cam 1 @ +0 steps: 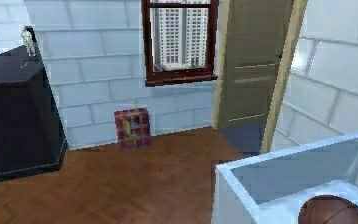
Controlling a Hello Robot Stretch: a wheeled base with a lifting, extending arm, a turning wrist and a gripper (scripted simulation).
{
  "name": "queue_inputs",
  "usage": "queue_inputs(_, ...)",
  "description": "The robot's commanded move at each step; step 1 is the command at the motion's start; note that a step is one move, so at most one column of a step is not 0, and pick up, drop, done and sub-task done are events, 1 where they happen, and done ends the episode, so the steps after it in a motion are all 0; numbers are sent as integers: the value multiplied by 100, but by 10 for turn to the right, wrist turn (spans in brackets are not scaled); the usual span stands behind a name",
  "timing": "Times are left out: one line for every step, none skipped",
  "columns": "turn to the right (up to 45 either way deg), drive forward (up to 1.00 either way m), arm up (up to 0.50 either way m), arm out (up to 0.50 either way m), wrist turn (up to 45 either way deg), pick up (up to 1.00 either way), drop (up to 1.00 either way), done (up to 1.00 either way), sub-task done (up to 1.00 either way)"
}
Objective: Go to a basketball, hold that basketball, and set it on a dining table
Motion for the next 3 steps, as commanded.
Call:
queue_inputs(-360,0,0,0,0,0,0,0,0)
queue_inputs(0,0,0,34,0,0,0,0,0)
queue_inputs(0,0,0,0,450,0,0,0,0)
